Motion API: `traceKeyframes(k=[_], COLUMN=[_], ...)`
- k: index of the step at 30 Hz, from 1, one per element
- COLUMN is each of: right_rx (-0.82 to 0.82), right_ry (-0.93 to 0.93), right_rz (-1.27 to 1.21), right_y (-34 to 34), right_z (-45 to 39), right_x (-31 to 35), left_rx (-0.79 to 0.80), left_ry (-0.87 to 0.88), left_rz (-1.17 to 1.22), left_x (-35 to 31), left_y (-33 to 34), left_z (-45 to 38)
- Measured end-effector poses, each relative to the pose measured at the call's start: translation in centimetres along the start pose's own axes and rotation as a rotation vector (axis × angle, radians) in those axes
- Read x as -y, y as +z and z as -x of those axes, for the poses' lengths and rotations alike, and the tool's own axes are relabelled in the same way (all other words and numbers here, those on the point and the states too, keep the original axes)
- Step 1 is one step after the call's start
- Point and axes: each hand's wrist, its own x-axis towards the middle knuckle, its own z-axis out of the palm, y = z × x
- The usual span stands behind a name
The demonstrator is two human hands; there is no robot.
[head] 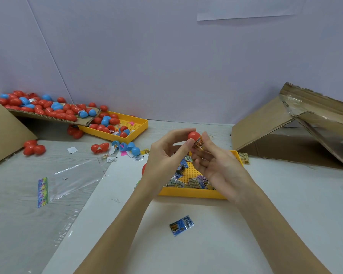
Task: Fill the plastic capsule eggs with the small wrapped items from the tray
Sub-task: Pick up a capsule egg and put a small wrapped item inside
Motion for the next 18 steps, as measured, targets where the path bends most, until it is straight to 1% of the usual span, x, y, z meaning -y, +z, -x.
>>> traceKeyframes(k=[2, 8, 11, 18], right_rx=[-0.005, 0.068, 0.086, 0.103], right_ry=[0.022, 0.073, 0.111, 0.153], right_rz=[-0.023, -0.023, -0.082, -0.184], right_y=[-0.07, -0.36, -0.35, -0.10], right_z=[-0.01, -0.03, 0.05, 0.18], right_x=[-0.03, 0.14, 0.27, 0.47], left_rx=[-0.021, -0.060, -0.069, -0.087], left_ry=[-0.005, 0.026, 0.041, 0.142], left_rz=[-0.010, -0.098, -0.121, -0.141], left_x=[0.01, 0.04, 0.03, 0.36], left_y=[0.03, -0.02, -0.01, 0.36], left_z=[0.02, 0.06, 0.15, 0.31])
